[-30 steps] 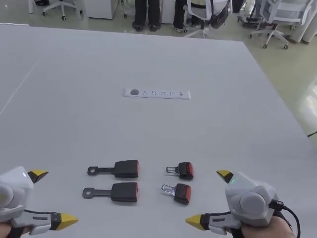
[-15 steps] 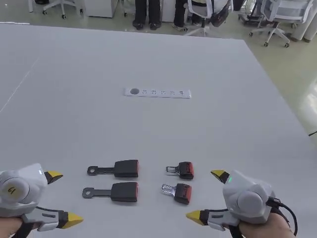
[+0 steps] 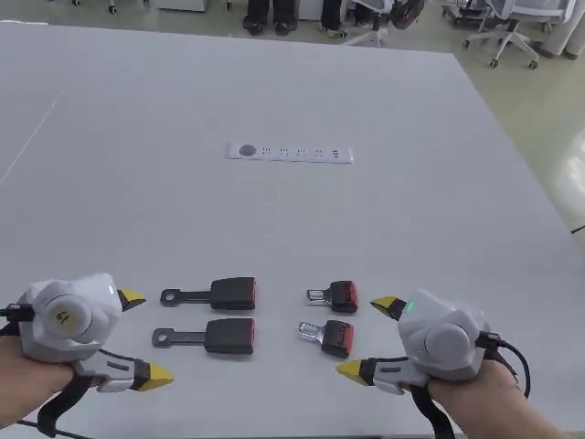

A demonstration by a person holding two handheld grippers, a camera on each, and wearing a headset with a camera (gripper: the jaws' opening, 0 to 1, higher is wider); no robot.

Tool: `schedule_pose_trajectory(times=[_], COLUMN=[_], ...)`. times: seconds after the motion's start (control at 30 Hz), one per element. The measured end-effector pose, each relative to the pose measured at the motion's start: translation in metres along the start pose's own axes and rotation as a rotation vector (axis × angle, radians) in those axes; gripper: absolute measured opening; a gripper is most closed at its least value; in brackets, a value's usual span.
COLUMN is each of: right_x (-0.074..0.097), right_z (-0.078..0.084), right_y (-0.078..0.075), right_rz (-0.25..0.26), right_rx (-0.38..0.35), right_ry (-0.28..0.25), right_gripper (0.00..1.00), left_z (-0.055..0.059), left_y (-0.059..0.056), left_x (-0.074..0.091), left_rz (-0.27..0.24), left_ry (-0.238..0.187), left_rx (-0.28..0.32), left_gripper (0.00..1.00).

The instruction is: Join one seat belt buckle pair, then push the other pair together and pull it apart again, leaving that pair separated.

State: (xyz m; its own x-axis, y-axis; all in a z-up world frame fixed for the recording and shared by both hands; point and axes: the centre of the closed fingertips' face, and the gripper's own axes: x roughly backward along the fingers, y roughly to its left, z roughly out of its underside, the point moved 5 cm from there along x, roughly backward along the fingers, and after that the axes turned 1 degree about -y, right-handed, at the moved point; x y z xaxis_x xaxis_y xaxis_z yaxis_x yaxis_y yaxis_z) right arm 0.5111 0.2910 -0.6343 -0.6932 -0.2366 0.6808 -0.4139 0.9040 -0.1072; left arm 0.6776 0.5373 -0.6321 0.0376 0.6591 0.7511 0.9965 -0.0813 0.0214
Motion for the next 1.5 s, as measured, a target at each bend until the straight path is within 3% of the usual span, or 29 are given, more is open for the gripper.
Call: schedule_pose_trajectory(times=[0.4, 0.6, 0.93, 1.1, 1.2, 1.5], right_x=[-0.015, -0.025, -0.036, -0.040, -0.043, -0.053], right_z=[0.000, 0.005, 0.011, 0.011, 0.012, 0.020], right_y=[-0.004, -0.004, -0.006, -0.009, -0.009, -0.015], right_rz=[-0.044, -0.094, -0.144, -0.157, -0.174, -0.202], right_rx=[0.052, 0.065, 0.081, 0.087, 0.097, 0.102], right_ry=[0.038, 0.067, 0.115, 0.133, 0.147, 0.189], right_gripper=[0.59, 0.55, 0.48, 0.45, 0.45, 0.41], left_z=[-0.016, -0.022, -0.026, -0.021, -0.020, -0.024], left_y=[0.000, 0.000, -0.001, 0.001, -0.001, 0.001], left_x=[-0.033, -0.050, -0.063, -0.073, -0.076, -0.084], left_rz=[0.074, 0.108, 0.141, 0.157, 0.176, 0.187], left_ry=[0.015, 0.019, 0.043, 0.068, 0.082, 0.093], left_rx=[-0.076, -0.106, -0.127, -0.127, -0.123, -0.169], left_gripper=[0.65, 0.61, 0.54, 0.50, 0.42, 0.43])
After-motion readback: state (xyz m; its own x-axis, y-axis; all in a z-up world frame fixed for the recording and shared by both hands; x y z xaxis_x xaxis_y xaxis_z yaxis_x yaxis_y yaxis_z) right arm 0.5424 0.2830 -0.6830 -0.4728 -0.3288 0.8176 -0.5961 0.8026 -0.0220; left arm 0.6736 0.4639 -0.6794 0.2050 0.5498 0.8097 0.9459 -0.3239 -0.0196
